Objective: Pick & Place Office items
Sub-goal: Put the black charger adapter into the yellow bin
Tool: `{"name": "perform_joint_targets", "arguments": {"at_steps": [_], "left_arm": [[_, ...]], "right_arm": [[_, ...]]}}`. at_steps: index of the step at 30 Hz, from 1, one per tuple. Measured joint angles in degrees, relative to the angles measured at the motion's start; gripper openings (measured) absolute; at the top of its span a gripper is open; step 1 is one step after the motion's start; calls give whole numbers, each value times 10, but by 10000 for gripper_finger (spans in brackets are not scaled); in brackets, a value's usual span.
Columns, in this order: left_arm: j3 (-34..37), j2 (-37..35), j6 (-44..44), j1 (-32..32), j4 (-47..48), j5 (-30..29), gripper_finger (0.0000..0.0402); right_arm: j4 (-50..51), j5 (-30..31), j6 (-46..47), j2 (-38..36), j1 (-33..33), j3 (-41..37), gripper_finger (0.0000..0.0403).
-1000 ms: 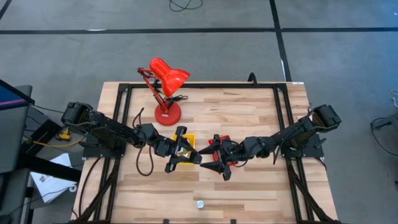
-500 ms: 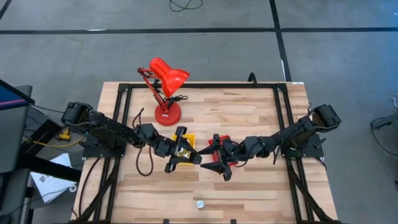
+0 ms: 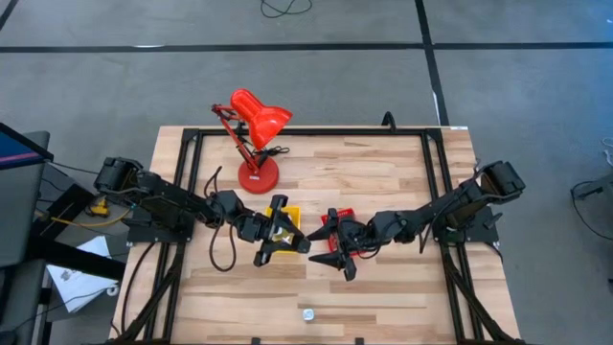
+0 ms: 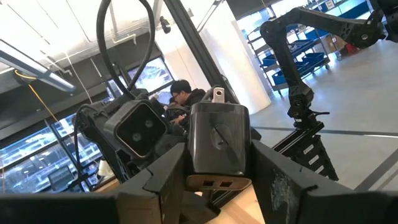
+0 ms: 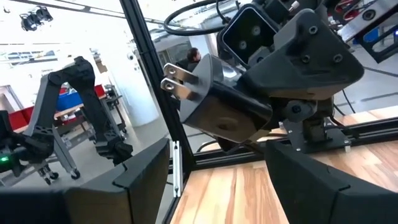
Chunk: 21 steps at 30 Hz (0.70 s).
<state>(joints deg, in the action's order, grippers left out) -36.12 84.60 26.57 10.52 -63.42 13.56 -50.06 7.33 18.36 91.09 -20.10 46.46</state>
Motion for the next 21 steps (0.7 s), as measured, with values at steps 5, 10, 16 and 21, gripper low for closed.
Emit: {"name": "perform_joint_targets", "arguments": {"at_steps": [5, 10, 16, 21], "left_arm": [[0, 0, 0, 0, 0, 0, 161], [0, 0, 0, 0, 0, 0, 150], [0, 0, 0, 0, 0, 0, 162], [0, 0, 0, 0, 0, 0, 154]], "right_arm": [[0, 0, -4, 0, 0, 0, 256], [0, 0, -9, 0, 0, 0, 256], [5, -1, -19, 0, 1, 0, 256], [31, -2, -19, 0, 10, 0, 256]]}}
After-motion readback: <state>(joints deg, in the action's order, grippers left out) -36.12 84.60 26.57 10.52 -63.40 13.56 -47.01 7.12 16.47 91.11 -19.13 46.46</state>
